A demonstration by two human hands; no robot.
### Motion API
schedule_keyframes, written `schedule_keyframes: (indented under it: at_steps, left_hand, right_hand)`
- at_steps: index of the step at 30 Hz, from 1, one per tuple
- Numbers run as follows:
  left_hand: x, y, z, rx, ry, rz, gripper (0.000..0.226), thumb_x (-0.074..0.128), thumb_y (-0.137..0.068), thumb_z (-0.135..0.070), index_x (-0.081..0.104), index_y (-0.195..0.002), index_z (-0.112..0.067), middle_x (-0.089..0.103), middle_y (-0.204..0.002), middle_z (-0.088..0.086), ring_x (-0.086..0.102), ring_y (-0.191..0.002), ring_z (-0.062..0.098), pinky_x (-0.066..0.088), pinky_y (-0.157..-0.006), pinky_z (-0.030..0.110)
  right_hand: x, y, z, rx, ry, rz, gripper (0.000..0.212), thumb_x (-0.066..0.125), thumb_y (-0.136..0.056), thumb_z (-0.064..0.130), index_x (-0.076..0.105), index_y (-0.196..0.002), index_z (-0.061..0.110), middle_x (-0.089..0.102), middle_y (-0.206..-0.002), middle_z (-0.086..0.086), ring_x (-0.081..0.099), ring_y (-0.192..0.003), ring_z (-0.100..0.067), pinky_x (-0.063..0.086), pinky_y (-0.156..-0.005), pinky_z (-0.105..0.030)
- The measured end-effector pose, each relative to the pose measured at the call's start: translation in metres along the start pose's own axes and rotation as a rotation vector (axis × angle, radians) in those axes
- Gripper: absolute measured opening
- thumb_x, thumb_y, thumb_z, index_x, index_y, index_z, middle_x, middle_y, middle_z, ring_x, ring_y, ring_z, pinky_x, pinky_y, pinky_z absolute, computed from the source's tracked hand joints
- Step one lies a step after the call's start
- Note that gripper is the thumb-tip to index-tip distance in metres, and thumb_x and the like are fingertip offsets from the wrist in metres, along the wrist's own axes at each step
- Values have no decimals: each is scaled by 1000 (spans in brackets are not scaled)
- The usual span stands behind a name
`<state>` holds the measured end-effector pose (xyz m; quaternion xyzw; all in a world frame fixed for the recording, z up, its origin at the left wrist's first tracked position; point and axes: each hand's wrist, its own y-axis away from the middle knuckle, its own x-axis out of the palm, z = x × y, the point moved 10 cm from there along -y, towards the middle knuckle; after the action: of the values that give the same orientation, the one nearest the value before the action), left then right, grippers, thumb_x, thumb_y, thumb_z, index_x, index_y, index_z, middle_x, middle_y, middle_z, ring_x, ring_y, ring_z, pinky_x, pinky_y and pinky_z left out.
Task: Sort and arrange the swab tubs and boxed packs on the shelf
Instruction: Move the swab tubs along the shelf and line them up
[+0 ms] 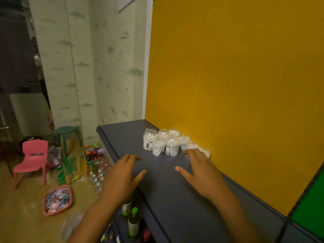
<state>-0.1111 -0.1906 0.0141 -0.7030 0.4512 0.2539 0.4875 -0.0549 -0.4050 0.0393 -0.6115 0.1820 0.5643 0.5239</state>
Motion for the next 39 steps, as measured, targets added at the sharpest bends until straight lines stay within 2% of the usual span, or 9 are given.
schedule_keyframes:
  at_steps: [10,15,20,24,30,35,39]
  left_hand:
    - [49,-116,35,88,141,30,44,57,-88,-50,45,-127,-36,47,-130,-10,53,-112,12,51,-82,29]
    - [88,-158,46,92,265,91,45,59,-88,-48,44,-128,-37,45,-133,-9,55,-111,14,52,-83,33]
    - [121,-166,49,139,288,136,52,57,-85,-53,36,-132,-42,47,-132,-7,59,-108,16,55,-81,40]
    - [129,-169,47,119,255,130,57,56,-84,-58,32,-134,-41,44,-132,-6,58,-106,17,54,-78,36]
    - [134,-176,42,78,325,93,59,60,-77,-64,33,-124,-42,46,-123,-10,57,-105,16,51,-75,34]
    - [140,-177,47,108,434,12,54,65,-77,-58,38,-121,-42,49,-118,-12,56,-101,12,51,-71,28]
    - [141,-181,57,94,675,-33,53,73,-77,-46,47,-122,-39,51,-121,-15,56,-105,7,55,-82,34]
  right_hand:
    - [36,-88,-14,102,23,-32,55,53,-91,59,42,-136,30,44,-138,9,43,-125,-10,40,-98,-25]
    - [56,-116,-27,160,49,-31,58,55,-90,59,40,-138,29,43,-140,9,41,-127,-11,37,-101,-26]
    - [73,-123,-41,240,56,-16,65,57,-89,58,36,-142,27,42,-144,6,40,-131,-14,38,-104,-30]
    - [79,-128,-47,274,51,-21,67,57,-88,60,33,-142,29,42,-144,7,41,-130,-13,40,-104,-30]
    - [78,-141,-47,266,52,-61,64,57,-88,58,33,-140,28,43,-141,7,42,-128,-14,41,-102,-30]
    - [84,-146,-51,269,43,-68,63,56,-88,59,34,-139,29,44,-138,7,43,-126,-14,43,-101,-32]
    - [88,-146,-60,276,43,-65,60,57,-89,57,36,-137,29,45,-136,7,43,-124,-13,42,-100,-29]
